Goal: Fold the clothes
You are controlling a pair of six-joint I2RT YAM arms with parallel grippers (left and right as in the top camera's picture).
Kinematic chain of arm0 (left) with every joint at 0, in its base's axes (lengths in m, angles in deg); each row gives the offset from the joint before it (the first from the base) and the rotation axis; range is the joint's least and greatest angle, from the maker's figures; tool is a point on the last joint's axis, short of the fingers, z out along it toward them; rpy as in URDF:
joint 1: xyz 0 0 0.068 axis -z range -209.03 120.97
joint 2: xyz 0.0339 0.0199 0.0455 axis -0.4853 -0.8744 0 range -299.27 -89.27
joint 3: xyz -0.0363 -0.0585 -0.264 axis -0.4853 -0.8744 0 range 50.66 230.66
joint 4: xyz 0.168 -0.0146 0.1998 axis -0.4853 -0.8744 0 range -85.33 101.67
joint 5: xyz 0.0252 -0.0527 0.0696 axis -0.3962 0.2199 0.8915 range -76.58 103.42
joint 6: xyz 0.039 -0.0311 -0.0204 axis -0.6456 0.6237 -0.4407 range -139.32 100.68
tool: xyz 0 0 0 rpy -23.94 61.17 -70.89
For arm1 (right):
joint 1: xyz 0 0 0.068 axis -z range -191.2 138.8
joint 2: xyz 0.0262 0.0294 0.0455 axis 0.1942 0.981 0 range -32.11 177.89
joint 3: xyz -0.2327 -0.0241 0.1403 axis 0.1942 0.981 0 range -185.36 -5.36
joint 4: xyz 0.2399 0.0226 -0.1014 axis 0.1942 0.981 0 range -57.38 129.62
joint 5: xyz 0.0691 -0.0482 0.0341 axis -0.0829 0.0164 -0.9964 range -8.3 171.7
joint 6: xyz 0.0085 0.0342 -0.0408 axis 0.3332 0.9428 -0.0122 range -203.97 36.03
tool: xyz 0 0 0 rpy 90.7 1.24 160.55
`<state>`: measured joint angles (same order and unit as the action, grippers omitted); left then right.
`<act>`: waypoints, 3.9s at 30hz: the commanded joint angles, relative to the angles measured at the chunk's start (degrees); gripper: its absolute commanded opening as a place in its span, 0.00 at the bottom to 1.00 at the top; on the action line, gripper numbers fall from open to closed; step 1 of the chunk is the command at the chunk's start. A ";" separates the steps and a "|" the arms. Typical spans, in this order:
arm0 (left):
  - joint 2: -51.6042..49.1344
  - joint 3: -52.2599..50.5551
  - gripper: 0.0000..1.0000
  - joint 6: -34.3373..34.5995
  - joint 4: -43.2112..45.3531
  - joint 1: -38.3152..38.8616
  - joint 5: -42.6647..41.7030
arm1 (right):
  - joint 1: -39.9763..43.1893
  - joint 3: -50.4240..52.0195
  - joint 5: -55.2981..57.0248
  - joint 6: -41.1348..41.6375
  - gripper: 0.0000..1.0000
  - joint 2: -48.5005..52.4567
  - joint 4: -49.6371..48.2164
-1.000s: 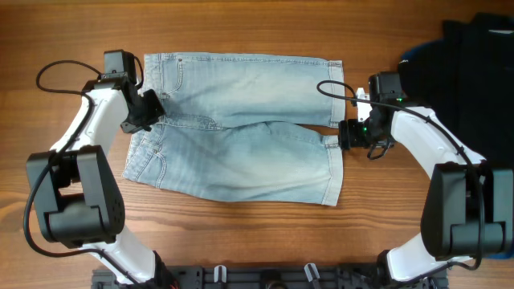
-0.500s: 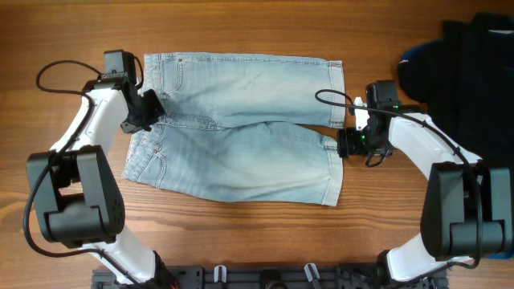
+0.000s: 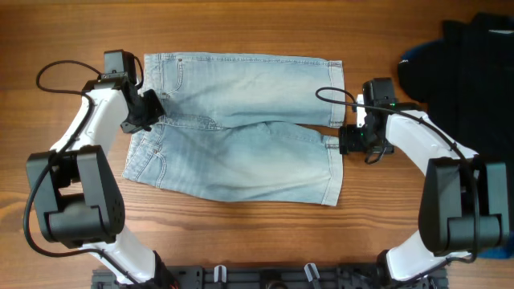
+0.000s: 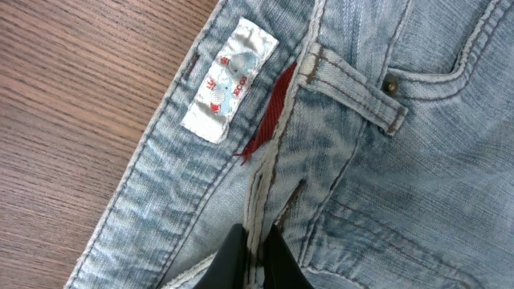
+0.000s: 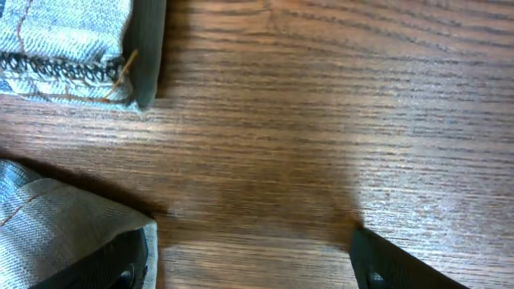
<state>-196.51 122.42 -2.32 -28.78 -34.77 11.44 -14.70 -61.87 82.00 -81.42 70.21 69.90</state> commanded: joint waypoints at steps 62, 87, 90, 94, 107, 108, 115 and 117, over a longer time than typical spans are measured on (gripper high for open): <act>1.33 1.01 0.61 -4.59 10.49 -0.17 -0.96 | 3.37 -19.76 -6.82 0.46 1.00 14.38 3.39; -3.13 1.01 0.44 -4.83 13.35 -0.46 5.92 | 1.09 -15.13 -3.74 0.66 0.99 14.51 -1.31; -5.42 1.01 0.43 -4.85 15.21 -0.46 5.27 | 1.09 -15.13 -3.74 0.63 0.99 14.51 -1.31; -7.34 1.01 0.54 -4.83 16.39 -0.57 5.27 | 1.09 -15.13 -3.74 0.61 1.00 14.51 -1.51; -6.93 1.01 0.21 -4.81 14.60 -4.02 2.71 | 1.09 -15.13 -3.74 0.63 0.99 14.51 -1.68; -6.71 1.01 0.60 -4.76 13.84 -5.25 2.67 | 1.09 -15.13 -3.74 0.61 0.99 14.51 -1.68; -6.12 1.01 0.58 -4.57 7.82 -12.76 -20.57 | 1.09 -15.13 -3.74 0.63 1.00 14.51 -1.92; -5.99 1.03 0.56 -4.31 7.80 -14.78 -25.70 | 1.09 -15.13 -3.72 0.63 1.00 14.51 -1.95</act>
<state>-202.96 123.06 -6.63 -20.84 -47.60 -4.19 -13.42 -79.20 79.39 -80.83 82.63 68.06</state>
